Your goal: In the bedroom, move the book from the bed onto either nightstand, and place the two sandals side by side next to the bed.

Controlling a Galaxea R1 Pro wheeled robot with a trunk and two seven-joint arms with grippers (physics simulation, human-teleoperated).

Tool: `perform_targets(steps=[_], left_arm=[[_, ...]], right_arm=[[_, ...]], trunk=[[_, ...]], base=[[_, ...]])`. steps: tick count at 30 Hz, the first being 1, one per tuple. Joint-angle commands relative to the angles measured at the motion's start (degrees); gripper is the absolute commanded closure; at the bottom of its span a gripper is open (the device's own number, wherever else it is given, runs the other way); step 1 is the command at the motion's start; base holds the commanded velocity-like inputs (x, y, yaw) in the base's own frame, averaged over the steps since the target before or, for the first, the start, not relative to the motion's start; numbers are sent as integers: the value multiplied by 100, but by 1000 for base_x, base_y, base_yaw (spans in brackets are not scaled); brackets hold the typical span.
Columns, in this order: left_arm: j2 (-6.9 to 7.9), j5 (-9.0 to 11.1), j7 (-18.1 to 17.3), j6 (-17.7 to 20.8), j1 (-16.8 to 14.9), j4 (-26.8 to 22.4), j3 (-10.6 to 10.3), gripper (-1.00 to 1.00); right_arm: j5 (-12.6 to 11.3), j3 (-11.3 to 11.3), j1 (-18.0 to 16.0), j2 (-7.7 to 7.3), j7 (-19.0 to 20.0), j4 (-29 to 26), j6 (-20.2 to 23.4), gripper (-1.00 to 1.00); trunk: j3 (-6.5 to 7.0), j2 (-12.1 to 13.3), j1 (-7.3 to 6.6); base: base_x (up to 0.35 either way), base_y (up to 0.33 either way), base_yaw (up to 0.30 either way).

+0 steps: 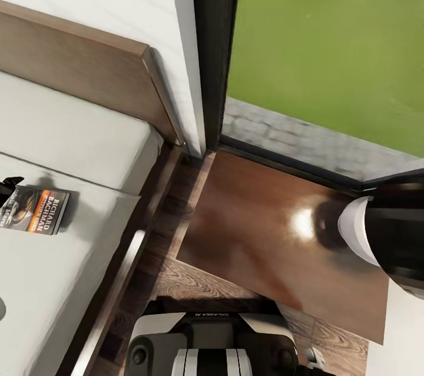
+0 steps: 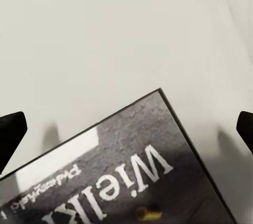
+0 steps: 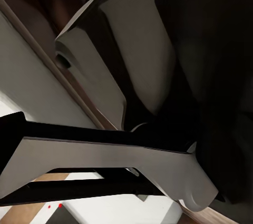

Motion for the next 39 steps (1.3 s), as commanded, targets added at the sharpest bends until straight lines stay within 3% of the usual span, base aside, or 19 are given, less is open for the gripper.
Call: perform_targets(steps=[1,39], left_arm=[[-2,-8,-28,34,-5,-3,19,-100],[-7,-8,-28,38,-8,-3,19,-100]], right_arm=[[-12,-20,-1,1,20,-2,59,-100],[-12,-20,0,1,52,-2,59,-100]], trunk=[[-2,-2,0],[-2,-2,0]], base=[[0,0,0],[0,0,-40]])
